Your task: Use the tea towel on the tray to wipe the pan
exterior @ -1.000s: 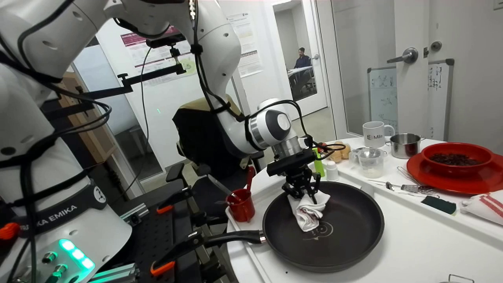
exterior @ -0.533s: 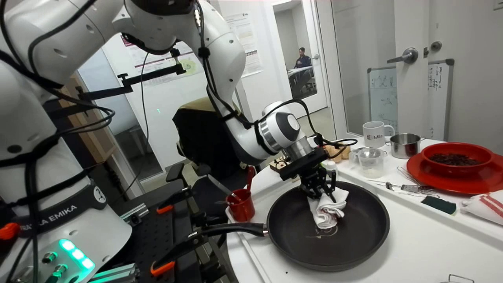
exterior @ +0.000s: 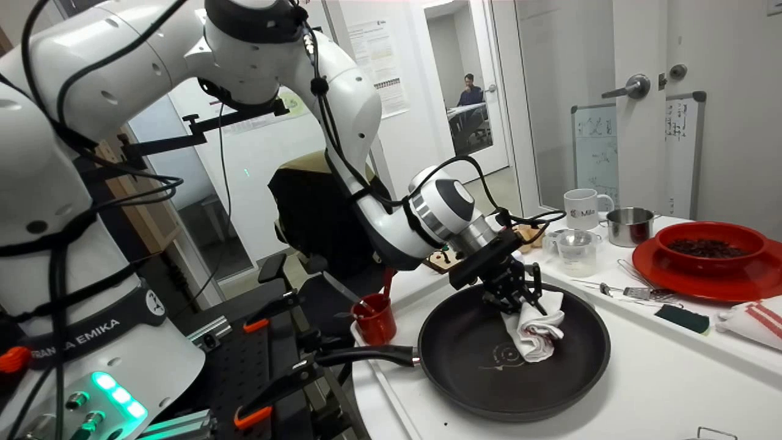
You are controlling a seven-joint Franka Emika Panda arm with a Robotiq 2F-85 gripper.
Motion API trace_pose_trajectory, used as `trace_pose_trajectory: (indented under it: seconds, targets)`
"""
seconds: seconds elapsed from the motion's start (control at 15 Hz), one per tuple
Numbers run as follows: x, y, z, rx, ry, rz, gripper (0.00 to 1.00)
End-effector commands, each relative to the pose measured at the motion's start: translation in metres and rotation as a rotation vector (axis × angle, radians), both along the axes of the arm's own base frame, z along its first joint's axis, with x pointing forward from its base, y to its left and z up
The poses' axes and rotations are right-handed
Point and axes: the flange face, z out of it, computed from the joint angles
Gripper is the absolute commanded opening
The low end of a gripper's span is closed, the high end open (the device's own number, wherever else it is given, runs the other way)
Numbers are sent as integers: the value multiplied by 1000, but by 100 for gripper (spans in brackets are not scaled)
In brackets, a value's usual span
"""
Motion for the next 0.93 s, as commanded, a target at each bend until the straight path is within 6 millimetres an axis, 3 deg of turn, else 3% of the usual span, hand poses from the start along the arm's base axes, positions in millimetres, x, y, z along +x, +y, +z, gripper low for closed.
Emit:
trace_pose_trajectory:
  seconds: [0.0,0.47,0.87]
  targets:
    - [5,-16,-5,-62,-56,26,7]
    - [-13,-54,-1,-169,-51,37,7]
    - [-57,-67,-8,-209,82,17,7]
